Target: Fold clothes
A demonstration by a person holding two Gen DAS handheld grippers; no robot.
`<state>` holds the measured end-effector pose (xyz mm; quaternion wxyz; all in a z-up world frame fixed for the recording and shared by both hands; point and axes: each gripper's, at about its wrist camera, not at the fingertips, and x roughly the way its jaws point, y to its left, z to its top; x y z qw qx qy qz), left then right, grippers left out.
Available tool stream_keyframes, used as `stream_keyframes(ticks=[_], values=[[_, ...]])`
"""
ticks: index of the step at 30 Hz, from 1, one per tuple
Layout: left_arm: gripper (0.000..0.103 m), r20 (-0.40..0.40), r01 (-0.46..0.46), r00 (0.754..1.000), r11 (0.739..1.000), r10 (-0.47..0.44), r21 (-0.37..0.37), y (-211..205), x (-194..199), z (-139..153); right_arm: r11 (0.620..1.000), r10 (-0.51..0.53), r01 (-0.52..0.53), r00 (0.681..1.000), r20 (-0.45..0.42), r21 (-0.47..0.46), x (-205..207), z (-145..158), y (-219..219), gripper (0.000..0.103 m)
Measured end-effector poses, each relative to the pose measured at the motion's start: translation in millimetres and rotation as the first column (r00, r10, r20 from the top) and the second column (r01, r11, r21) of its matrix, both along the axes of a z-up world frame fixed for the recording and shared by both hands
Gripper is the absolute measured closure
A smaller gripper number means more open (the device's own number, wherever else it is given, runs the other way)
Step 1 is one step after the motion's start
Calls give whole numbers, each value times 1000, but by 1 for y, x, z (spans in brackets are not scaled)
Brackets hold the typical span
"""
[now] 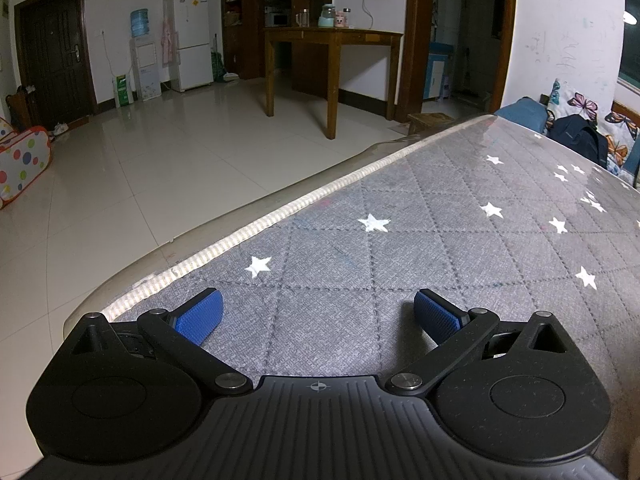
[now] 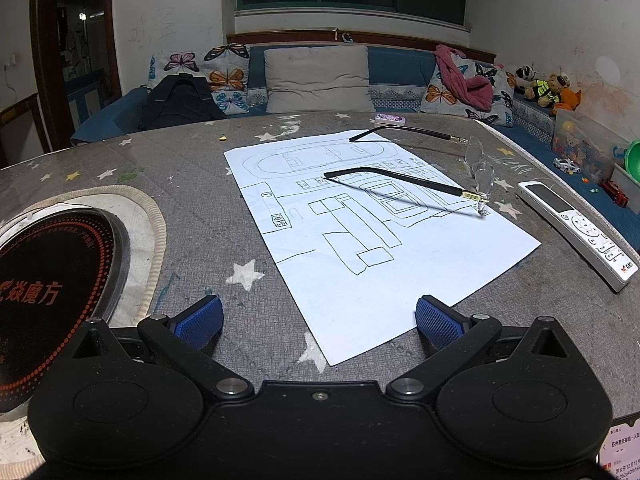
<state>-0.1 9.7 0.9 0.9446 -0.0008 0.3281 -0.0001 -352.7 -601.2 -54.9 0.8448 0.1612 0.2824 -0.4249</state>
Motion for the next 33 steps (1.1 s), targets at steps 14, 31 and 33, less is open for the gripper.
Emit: stream_keyframes(ticks=[14,31,33], values=[[0,0,0,1000,1000,0,-1,0,-1,2,1000,0,0,1000,0,0,0,0,0,0],[1,1,34,999,999,-34,-15,-10,-9,13,1000,0,0,1000,0,0,0,0,0,0],[1,9,43,999,999,-43,-18,-11,-14,16,1000,0,0,1000,0,0,0,0,0,0]])
